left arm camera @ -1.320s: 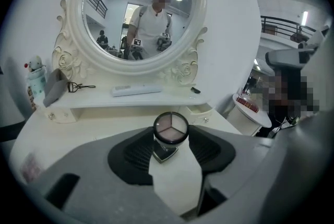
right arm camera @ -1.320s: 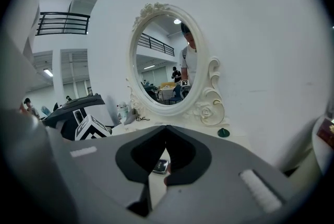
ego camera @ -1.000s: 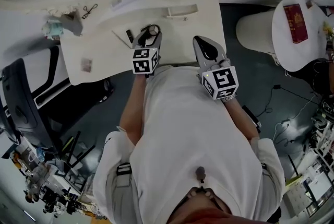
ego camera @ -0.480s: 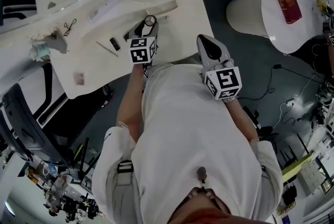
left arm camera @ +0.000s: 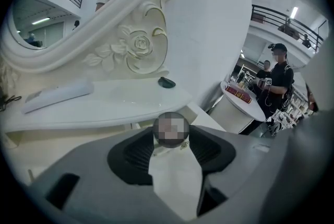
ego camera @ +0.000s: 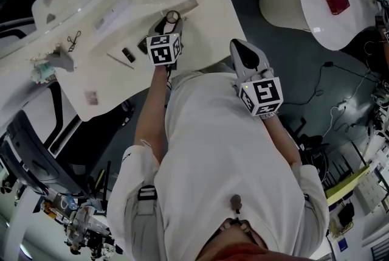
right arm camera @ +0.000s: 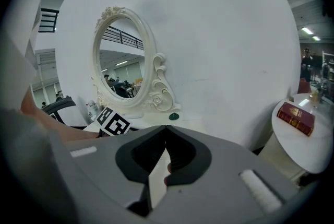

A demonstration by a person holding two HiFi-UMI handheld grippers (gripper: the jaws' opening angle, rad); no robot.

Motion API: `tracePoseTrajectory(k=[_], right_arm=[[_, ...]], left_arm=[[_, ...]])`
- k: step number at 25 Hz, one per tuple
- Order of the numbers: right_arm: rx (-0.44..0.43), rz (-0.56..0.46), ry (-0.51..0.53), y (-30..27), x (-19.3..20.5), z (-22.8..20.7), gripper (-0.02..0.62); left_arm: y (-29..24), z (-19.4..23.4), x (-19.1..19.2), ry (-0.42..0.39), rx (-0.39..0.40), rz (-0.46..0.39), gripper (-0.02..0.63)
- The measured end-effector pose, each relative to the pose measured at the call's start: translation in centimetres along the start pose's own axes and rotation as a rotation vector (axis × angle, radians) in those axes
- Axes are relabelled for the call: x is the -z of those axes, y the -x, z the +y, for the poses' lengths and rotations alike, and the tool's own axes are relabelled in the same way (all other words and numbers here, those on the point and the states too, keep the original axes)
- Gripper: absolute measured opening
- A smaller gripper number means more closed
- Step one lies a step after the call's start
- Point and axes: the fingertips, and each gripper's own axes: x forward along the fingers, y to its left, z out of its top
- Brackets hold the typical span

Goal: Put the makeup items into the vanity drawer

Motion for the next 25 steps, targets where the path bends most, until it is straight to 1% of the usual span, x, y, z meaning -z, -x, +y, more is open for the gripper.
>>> tracePoseTrajectory(k=[6,9,17,25], right_arm=[[-0.002,0.014,-0.017,0.0,0.4,-0.1,0.008],[-0.001,0.015,-0.018,0.0,0.5,-0.2,0.007],[-0.014,0.029,-0.007,-0.2,0.8,0.1,0.008],[-0.028,0.041,-0.001,-0.2,1.0,0.1,0.008]], left_arm=[[-0.9,0.6,0.1,0.043,-0.016,0.025,0.218],[-1.2,0.8,0.4,0.057,-0.011,0.046,0.218],[-1.8,0.8,0.6,0.055,-0.001,0.077,0.219],[-2.6,0.6,0.3,0.040,-0.006,0.078,0.219]])
